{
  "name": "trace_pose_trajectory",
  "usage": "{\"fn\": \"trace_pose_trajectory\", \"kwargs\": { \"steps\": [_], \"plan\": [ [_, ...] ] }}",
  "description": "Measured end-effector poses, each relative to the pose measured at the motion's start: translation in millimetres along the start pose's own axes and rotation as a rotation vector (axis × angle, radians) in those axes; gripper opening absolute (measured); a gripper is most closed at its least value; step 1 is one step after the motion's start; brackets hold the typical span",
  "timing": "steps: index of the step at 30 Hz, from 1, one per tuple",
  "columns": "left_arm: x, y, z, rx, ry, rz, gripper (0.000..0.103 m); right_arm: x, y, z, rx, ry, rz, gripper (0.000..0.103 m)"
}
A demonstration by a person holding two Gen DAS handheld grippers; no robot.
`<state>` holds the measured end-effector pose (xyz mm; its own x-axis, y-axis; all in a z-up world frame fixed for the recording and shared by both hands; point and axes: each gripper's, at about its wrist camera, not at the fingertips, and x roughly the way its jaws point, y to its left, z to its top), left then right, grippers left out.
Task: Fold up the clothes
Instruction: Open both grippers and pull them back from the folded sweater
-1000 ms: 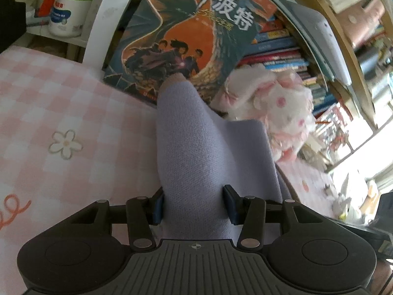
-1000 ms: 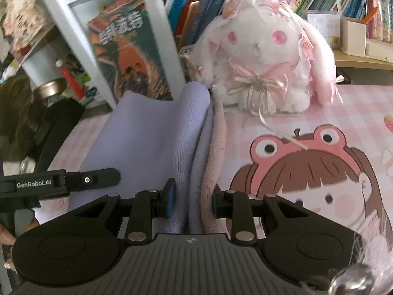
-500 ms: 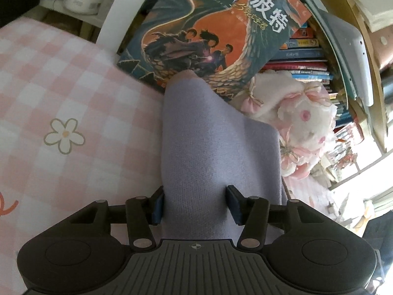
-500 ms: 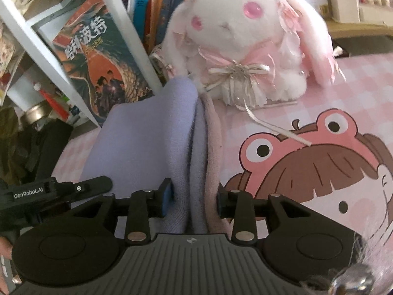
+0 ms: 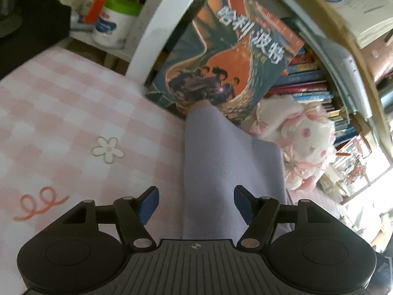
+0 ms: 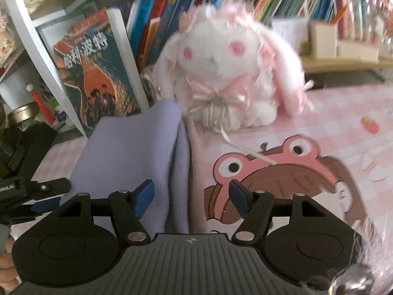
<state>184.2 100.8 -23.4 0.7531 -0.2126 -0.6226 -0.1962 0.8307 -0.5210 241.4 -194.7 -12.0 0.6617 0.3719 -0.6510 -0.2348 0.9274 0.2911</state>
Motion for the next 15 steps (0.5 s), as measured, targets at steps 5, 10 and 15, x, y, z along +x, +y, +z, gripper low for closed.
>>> {"fn": "trace_pose_trajectory", "kwargs": {
  "steps": [5, 10, 15],
  "plan": [
    [-25, -11, -22, 0.084, -0.047, 0.05, 0.068, -32, 8, -17, -0.057, -0.081, -0.048, 0.066],
    [-42, -22, -48, 0.228, -0.069, 0.117, 0.069, -54, 12, -43, -0.105, -0.099, -0.083, 0.067],
    [-58, -34, -75, 0.351, -0.16, 0.176, 0.069, -68, 20, -67, -0.151, -0.121, -0.109, 0.071]
  ]
}}
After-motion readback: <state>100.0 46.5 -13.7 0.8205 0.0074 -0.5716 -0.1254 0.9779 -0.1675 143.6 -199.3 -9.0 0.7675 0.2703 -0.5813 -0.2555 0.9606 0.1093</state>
